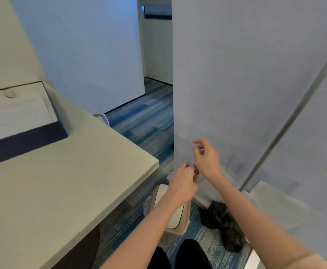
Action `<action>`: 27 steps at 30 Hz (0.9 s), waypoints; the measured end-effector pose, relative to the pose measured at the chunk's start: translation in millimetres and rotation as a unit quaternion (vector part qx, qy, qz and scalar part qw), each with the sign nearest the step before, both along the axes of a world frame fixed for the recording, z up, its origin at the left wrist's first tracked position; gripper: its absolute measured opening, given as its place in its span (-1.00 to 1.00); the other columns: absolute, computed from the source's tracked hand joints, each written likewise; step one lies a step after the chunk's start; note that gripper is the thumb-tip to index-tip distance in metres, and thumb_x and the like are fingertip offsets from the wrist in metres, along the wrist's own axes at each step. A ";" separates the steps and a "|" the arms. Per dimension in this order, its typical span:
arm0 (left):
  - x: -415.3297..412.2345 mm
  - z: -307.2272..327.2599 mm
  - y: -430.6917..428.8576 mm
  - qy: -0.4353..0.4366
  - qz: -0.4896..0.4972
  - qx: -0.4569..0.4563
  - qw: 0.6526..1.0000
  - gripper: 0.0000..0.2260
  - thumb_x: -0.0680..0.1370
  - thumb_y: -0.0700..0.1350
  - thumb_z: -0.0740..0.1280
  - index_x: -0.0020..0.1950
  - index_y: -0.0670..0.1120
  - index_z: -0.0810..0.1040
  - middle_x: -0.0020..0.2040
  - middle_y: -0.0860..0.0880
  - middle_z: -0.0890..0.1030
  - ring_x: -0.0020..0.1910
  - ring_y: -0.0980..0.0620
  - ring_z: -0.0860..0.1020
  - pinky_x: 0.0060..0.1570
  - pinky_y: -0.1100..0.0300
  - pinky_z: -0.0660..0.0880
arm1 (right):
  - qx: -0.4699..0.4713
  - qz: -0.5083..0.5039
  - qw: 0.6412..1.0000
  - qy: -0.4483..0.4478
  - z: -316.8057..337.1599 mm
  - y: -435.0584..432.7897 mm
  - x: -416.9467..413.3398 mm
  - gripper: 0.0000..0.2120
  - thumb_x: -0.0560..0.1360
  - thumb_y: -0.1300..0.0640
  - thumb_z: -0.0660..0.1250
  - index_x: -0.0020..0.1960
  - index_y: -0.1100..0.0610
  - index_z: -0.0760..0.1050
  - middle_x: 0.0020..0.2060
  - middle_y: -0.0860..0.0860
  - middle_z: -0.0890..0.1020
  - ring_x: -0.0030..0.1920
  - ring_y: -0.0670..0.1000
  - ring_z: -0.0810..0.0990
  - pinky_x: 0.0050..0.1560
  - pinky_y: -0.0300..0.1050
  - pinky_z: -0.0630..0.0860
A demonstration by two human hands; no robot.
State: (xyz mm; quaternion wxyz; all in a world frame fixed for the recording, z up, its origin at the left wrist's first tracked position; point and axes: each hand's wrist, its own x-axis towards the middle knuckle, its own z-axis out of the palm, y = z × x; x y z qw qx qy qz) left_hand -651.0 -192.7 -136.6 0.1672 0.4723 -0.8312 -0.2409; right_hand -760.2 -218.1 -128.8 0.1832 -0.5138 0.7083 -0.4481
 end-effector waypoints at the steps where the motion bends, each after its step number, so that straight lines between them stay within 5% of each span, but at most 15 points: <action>1: 5.1 24.8 9.0 0.031 0.006 -0.014 0.999 -0.81 0.58 -0.16 0.21 0.15 -0.10 0.53 0.11 -0.09 0.49 0.06 -0.14 0.53 0.07 -0.04 0.48 | -0.029 0.008 1.000 -0.001 25.5 4.6 4.7 -0.81 0.58 0.15 0.21 0.15 0.11 0.50 -0.10 0.01 0.57 -0.14 -0.01 0.53 -0.04 -0.13 0.47; 8: 125.1 153.5 62.1 0.120 0.171 -0.177 0.962 -0.89 0.54 -0.17 0.26 0.00 -0.06 0.57 -0.06 -0.02 0.56 -0.06 0.00 0.54 0.01 0.12 0.47 | -0.143 0.145 0.979 -0.012 157.5 37.0 105.3 -0.83 0.58 0.12 0.22 0.10 0.11 0.53 -0.07 0.01 0.60 -0.11 -0.06 0.52 -0.05 -0.18 0.44; 12: 218.7 188.0 106.5 0.099 0.262 -0.209 0.937 -0.84 0.58 -0.07 0.25 -0.02 -0.10 0.60 -0.17 -0.05 0.65 -0.14 -0.04 0.60 0.00 0.08 0.49 | -0.135 0.266 0.954 -0.028 183.6 73.7 199.0 -0.79 0.60 0.08 0.20 0.14 0.11 0.54 0.02 -0.03 0.59 -0.01 -0.08 0.51 -0.10 -0.31 0.38; 16: 317.4 196.2 143.1 0.037 0.341 -0.235 0.910 -0.77 0.60 0.00 0.21 0.02 -0.10 0.59 -0.03 -0.07 0.57 -0.05 -0.07 0.55 0.06 -0.03 0.49 | -0.108 0.371 0.922 -0.028 176.5 113.7 289.2 -0.80 0.60 0.11 0.21 0.11 0.14 0.55 -0.01 -0.03 0.57 -0.01 -0.08 0.51 -0.15 -0.43 0.35; 23: 474.2 181.8 212.5 -0.027 0.441 -0.214 0.871 -0.79 0.61 -0.06 0.18 0.11 -0.06 0.57 0.05 -0.06 0.55 0.05 -0.08 0.50 0.11 -0.04 0.45 | -0.019 0.549 0.830 0.094 122.5 162.0 417.0 -0.69 0.63 0.12 0.12 0.33 0.04 0.45 0.32 -0.04 0.47 0.35 -0.03 0.41 0.31 -0.19 0.30; 27: 542.8 158.2 259.0 -0.043 0.495 -0.182 0.849 -0.81 0.61 -0.08 0.20 0.12 0.00 0.58 0.05 -0.02 0.54 0.09 -0.06 0.50 0.16 -0.04 0.43 | -0.009 0.596 0.768 0.233 103.4 179.6 468.3 -0.61 0.65 -0.01 0.00 0.47 -0.06 0.26 0.49 -0.09 0.23 0.50 -0.05 0.15 0.49 0.06 0.04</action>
